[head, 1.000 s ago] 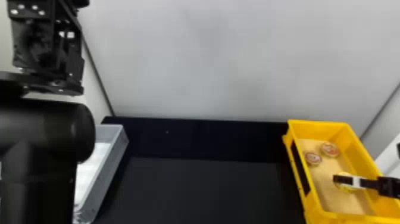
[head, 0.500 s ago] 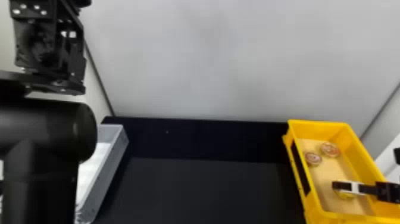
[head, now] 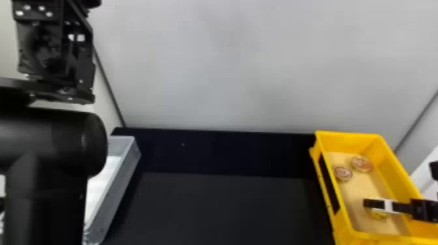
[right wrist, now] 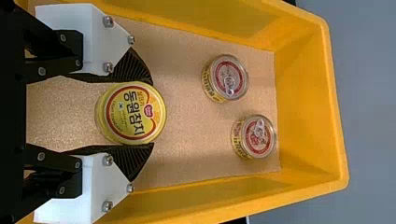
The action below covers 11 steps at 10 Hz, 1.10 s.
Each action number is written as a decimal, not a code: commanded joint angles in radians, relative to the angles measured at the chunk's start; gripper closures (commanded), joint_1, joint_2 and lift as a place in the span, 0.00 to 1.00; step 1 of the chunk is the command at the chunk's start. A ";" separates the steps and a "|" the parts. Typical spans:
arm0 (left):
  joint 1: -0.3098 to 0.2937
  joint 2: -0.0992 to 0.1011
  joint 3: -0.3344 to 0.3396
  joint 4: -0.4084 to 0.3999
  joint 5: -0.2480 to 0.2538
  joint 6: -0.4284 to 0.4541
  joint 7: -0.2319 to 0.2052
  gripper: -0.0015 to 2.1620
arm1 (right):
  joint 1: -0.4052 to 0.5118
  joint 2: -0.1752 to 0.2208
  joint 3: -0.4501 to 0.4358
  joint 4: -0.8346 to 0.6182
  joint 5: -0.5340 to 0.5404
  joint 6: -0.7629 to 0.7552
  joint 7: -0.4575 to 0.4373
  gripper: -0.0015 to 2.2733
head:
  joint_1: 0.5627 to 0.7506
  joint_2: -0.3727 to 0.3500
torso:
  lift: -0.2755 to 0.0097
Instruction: Pick up the round yellow can and place it in the yellow rectangular box
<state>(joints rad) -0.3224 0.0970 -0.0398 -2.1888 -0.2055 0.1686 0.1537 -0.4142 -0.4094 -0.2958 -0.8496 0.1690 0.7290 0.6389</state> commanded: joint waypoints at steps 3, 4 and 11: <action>0.002 0.001 0.006 0.001 0.000 -0.001 -0.002 0.06 | 0.002 0.006 0.035 -0.034 -0.037 0.061 -0.083 0.10 | 0.53 0.59 | 0.93; 0.003 0.003 0.008 0.000 0.000 -0.001 -0.003 0.06 | 0.002 0.008 0.063 -0.054 -0.045 0.075 -0.119 0.07 | 0.53 0.59 | 0.93; 0.010 0.010 0.017 -0.003 0.002 -0.001 -0.005 0.06 | 0.006 0.000 0.041 -0.614 -0.060 0.144 -0.211 0.03 | 0.53 0.59 | 0.93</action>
<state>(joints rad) -0.3145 0.1067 -0.0250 -2.1912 -0.2049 0.1657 0.1488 -0.4112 -0.4076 -0.2346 -1.2513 0.1032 0.8451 0.4499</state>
